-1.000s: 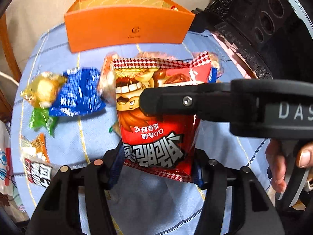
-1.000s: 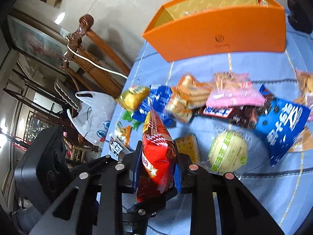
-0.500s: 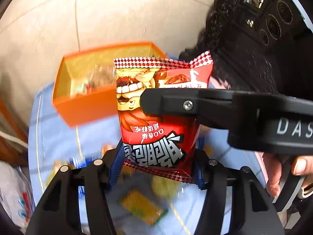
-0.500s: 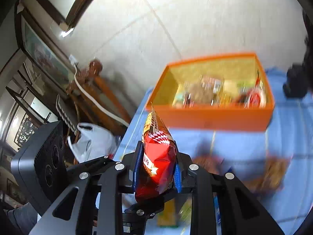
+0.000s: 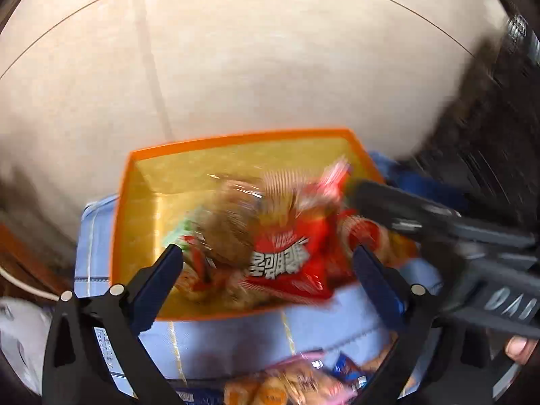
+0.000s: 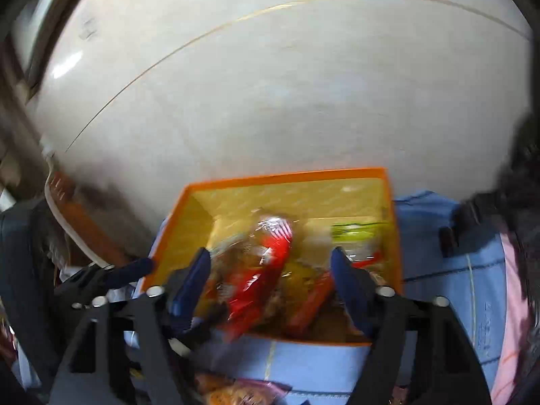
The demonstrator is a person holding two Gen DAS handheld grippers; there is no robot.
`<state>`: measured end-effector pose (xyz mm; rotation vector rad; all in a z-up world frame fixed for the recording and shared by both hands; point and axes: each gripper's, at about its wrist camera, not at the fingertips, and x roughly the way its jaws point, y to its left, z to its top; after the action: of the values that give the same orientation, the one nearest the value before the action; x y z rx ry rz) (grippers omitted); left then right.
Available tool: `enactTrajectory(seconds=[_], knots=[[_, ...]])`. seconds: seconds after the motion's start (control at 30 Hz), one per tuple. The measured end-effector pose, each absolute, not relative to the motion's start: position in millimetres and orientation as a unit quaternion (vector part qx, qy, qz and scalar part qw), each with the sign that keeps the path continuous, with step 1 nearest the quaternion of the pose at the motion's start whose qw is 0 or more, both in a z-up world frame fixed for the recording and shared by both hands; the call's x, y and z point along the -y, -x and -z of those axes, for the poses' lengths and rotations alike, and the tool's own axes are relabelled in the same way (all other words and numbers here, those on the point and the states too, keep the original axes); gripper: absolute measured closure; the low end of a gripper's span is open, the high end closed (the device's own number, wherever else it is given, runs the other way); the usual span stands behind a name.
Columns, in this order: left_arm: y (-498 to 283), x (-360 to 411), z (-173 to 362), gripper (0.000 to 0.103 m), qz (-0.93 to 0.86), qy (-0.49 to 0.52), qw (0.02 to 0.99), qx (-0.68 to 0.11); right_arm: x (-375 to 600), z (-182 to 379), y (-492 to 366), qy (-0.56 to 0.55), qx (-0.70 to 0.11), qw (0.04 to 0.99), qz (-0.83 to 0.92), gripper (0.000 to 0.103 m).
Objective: Organize snacks
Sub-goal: 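Carry both red bags into the orange box and open both tools, then move both tools back over the remaining snack pile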
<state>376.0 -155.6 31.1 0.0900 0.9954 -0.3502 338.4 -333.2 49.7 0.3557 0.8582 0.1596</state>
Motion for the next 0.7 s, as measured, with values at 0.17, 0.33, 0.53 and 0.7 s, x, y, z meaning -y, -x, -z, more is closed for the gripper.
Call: enactTrajectory(seconds=[0.17,0.33,0.53,0.7], knots=[[-374,132,-11,0.004,0.159,-0.045,0.856,-0.490,351,-26,-311,-0.194,-0.423,0.883,-0.067,0.024],[-338,114,-3,0.004,0.163,-0.044,0.846,-0.505,350,-18,-265,-0.190,-0.430,0.881,-0.054,0.011],[-279,89,10,0.004,0.169,-0.025,0.833,-0.526,335,-10,-200,-0.126,-0.449,0.884,-0.034,0.004],[-231,70,28,0.004,0.165,-0.006,0.822,-0.546,322,14,-146,-0.069,-0.477,0.876,-0.018,0.004]])
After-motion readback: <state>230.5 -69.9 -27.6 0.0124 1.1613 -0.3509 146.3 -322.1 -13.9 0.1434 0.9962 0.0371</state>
